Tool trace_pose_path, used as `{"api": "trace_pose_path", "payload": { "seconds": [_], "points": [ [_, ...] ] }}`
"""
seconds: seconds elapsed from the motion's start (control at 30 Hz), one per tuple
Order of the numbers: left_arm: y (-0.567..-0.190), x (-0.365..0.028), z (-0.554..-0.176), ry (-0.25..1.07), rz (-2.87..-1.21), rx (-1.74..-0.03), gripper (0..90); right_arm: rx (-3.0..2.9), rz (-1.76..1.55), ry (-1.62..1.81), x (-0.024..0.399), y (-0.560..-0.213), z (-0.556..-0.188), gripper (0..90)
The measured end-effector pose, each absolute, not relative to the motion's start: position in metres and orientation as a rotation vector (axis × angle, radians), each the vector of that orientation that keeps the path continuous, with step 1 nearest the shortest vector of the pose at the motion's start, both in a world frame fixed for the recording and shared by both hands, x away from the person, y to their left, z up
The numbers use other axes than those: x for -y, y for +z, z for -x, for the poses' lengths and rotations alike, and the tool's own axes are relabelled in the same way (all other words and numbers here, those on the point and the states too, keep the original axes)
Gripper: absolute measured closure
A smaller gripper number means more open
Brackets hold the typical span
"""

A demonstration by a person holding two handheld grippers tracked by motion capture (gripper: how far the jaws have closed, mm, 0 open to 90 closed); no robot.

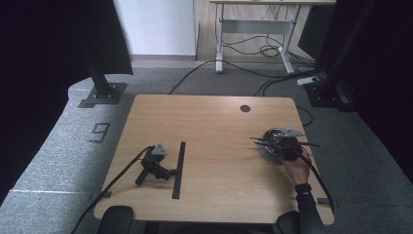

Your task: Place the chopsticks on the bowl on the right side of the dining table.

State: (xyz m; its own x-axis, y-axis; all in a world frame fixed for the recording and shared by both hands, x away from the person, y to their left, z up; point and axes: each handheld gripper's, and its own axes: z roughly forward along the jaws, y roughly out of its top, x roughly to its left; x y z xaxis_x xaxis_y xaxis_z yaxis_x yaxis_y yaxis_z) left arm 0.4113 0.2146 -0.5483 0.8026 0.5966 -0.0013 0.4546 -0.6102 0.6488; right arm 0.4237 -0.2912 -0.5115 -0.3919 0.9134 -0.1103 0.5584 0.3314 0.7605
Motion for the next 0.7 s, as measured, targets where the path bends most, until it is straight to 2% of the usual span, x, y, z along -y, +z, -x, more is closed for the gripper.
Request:
{"api": "trace_pose_path", "payload": {
  "seconds": [0.47,0.7],
  "points": [
    [-0.5483,-0.2146,-0.4113,0.283,-2.332,-0.772,0.0,-2.060,-1.291,0.867,0.2915,-0.5134,-0.4265,67.2],
    [-0.5483,-0.2146,-0.4113,0.283,-2.332,-0.772,0.0,-1.988,-1.293,0.864,0.2967,-0.5086,-0.4202,41.6]
  ]
}}
